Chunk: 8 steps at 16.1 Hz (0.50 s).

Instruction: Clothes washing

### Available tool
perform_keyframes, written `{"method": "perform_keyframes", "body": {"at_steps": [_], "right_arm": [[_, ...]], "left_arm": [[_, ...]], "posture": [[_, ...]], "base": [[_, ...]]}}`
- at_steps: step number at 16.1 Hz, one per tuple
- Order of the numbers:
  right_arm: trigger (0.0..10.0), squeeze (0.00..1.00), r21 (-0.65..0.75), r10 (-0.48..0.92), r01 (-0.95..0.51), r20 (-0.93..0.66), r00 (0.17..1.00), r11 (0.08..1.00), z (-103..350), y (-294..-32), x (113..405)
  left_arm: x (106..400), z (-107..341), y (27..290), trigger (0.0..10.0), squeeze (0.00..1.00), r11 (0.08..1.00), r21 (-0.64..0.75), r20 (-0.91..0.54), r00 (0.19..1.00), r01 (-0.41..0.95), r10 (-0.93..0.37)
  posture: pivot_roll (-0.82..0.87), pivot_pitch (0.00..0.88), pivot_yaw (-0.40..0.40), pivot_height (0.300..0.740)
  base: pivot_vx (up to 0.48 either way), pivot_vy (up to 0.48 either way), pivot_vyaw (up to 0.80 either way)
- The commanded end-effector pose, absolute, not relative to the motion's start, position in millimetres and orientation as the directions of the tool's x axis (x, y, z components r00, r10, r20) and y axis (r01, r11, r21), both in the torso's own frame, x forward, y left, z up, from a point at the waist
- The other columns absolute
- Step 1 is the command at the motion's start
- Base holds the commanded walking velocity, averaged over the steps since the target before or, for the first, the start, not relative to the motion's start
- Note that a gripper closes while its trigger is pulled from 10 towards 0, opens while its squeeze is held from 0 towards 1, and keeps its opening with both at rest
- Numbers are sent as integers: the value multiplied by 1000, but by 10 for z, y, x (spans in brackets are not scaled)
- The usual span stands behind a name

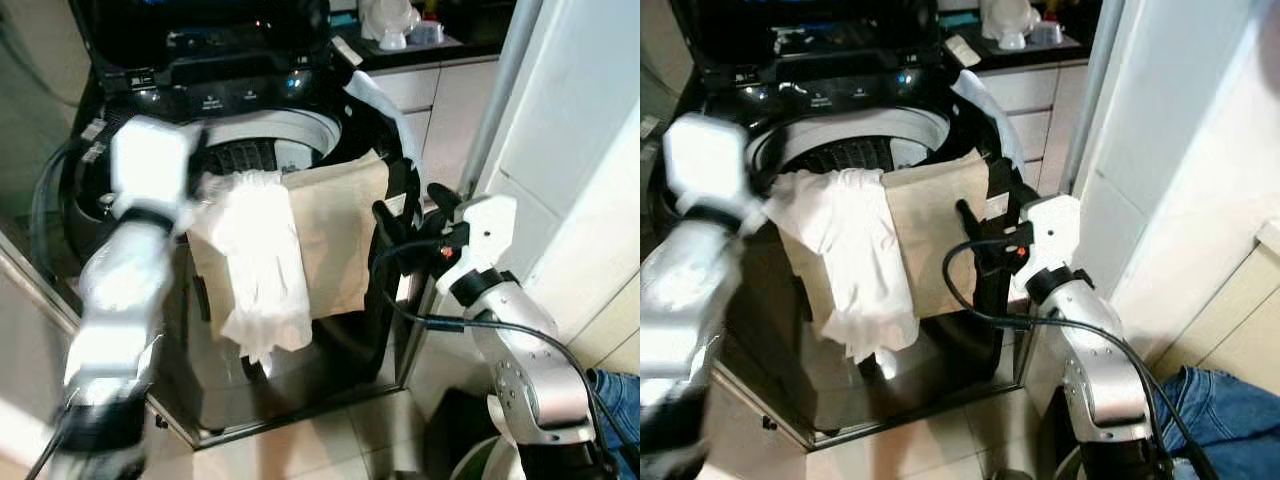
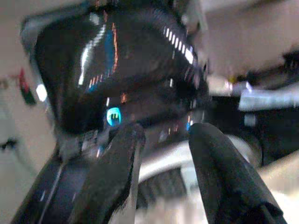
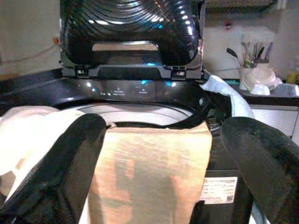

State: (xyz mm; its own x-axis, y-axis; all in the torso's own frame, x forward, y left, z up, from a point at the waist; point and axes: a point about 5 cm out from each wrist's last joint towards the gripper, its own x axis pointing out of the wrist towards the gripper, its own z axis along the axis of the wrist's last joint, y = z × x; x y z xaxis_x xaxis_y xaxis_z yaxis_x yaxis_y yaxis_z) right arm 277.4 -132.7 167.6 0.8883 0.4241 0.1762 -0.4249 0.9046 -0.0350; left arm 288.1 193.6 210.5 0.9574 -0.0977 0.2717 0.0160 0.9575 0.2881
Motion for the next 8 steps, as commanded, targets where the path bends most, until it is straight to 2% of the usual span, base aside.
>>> {"method": "perform_keyframes", "body": {"at_steps": [1,5,8], "right_arm": [[10000,94,-47,416,-415,175,892,909,1693,-1307,2839],[10000,82,-38,422,-422,170,891,906,1682,-1239,2946],[10000,82,-26,425,-427,162,890,904,1642,-1212,2966]], "left_arm": [[2771,2028,1907,10000,0,959,278,241,962,58,-128],[2772,1979,1690,10000,0,964,247,234,960,95,-155],[2774,1962,1664,10000,0,968,228,231,961,102,-155]], "posture": [[-70,0,21,740],[-42,0,-8,740],[-42,0,-6,740]], "base": [[0,0,0],[0,0,0],[0,389,0]]}}
